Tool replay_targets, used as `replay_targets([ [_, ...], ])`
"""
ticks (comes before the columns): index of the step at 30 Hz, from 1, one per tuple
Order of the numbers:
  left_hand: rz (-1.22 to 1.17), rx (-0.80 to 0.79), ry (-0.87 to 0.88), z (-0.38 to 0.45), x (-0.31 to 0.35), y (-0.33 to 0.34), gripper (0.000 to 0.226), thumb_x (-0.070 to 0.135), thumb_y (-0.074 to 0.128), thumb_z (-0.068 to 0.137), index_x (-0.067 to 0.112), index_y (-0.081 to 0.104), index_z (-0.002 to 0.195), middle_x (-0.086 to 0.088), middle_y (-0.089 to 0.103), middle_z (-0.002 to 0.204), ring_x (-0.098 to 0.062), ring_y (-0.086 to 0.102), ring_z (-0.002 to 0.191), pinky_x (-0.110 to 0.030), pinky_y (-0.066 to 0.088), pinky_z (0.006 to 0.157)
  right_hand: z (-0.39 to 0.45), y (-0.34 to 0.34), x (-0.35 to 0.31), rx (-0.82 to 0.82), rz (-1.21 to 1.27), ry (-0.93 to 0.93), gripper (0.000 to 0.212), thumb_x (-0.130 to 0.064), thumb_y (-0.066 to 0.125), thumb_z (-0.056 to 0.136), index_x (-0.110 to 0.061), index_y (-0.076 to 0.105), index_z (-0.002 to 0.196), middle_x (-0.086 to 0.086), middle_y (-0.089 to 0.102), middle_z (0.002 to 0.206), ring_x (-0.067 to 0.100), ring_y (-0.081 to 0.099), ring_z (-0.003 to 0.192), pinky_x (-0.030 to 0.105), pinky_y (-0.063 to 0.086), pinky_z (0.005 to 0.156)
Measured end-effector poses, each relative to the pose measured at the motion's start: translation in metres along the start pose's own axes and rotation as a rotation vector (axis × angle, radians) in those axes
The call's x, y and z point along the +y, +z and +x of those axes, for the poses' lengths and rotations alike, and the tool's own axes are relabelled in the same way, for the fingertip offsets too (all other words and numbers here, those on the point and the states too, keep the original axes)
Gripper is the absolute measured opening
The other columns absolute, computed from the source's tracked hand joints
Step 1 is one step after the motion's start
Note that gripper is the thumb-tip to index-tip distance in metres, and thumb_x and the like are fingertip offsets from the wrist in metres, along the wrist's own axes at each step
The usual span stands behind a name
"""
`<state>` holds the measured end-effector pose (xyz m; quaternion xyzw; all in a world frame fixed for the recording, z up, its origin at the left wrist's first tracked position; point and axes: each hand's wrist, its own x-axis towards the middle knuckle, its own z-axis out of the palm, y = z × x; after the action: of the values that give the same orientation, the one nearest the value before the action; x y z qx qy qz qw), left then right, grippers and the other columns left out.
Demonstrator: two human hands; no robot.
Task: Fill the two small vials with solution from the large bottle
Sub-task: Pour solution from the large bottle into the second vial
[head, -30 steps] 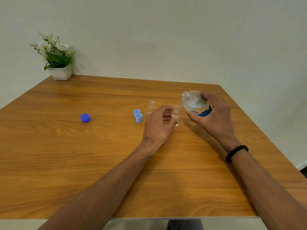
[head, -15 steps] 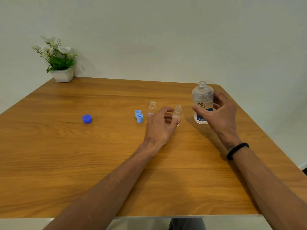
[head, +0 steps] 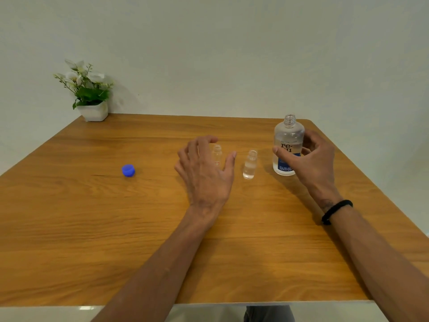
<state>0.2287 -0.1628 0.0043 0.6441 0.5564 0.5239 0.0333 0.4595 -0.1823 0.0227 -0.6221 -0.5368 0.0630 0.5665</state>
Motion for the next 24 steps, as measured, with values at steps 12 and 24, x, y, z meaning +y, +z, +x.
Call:
replay_targets([
  [12, 0.158, -0.167, -0.094, 0.005, -0.024, 0.011, 0.043, 0.06, 0.07, 0.087, 0.032, 0.072, 0.119, 0.003, 0.057, 0.141, -0.025, 0.039, 0.14, -0.062, 0.018, 0.119, -0.002, 0.0, -0.002, 0.018, 0.052, 0.033, 0.07, -0.037, 0.095, 0.076, -0.015, 0.067, 0.137, -0.001, 0.074, 0.126, 0.015, 0.071, 0.114, 0.022, 0.057, 0.091],
  [24, -0.284, -0.303, 0.0, -0.037, 0.001, -0.052, 0.033, 0.038, 0.077, 0.092, 0.022, 0.071, 0.121, 0.018, 0.063, 0.102, -0.011, 0.059, 0.098, -0.028, 0.049, 0.092, -0.034, -0.018, -0.032, 0.045, 0.101, 0.043, 0.061, -0.033, 0.095, 0.077, -0.022, 0.07, 0.131, -0.009, 0.075, 0.12, 0.007, 0.071, 0.112, 0.028, 0.06, 0.097],
])
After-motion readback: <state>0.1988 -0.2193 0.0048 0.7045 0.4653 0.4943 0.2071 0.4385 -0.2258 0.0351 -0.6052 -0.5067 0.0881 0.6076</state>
